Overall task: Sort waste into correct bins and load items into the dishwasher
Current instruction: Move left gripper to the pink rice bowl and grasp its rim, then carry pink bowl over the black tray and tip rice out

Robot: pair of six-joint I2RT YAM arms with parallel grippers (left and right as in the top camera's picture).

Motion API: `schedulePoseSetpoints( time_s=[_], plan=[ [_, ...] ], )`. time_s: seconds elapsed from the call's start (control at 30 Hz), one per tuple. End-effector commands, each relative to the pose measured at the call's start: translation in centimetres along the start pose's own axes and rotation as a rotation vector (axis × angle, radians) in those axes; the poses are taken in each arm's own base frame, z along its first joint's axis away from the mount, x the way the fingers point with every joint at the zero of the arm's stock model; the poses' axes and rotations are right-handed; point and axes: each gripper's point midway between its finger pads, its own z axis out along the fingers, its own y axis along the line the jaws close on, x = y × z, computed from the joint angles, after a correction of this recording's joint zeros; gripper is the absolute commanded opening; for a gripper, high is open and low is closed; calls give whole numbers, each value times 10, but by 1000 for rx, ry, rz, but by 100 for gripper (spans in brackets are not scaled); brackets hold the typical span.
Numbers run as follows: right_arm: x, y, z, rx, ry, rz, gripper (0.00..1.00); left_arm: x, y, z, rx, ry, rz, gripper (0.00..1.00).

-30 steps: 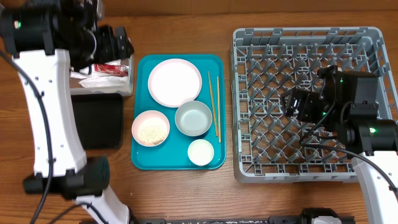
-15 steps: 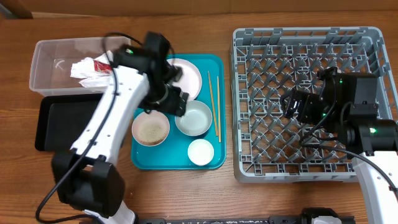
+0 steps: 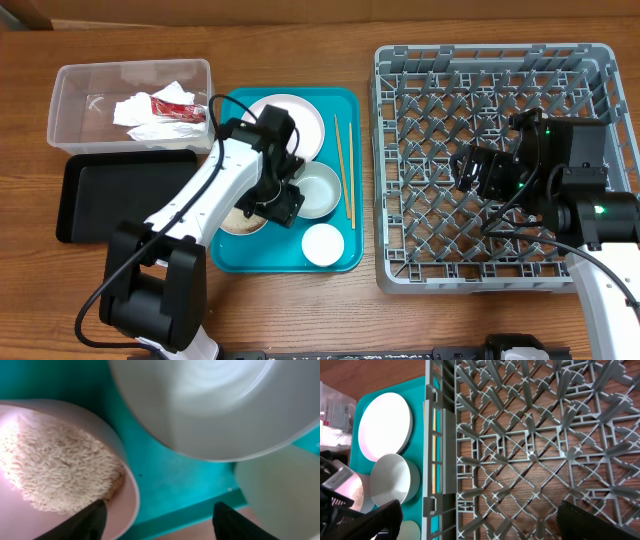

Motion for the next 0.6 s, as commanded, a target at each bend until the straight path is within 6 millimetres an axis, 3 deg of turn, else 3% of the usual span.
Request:
schedulePoseSetpoints(
  time_s=[0.0, 0.17, 0.27, 0.37, 0.43, 0.57],
  plan=[
    [-9, 3, -6, -9, -29, -5, 100, 4, 12, 12, -66, 0, -64, 64],
    [-8, 3, -5, -8, -24, -3, 100, 2, 13, 23, -66, -20, -81, 45],
    [-8, 2, -2, -6, -15, -1, 100, 1, 13, 23, -66, -26, -81, 22],
    [-7, 0, 3, -2, 1, 4, 100, -2, 14, 23, -69, -39, -80, 16],
    [-6, -1, 5, -1, 9, 7, 100, -3, 14, 23, -73, -42, -80, 4],
    [-6, 3, 5, -23, 10, 6, 100, -4, 17, 23, -90, -48, -80, 4]
  ],
)
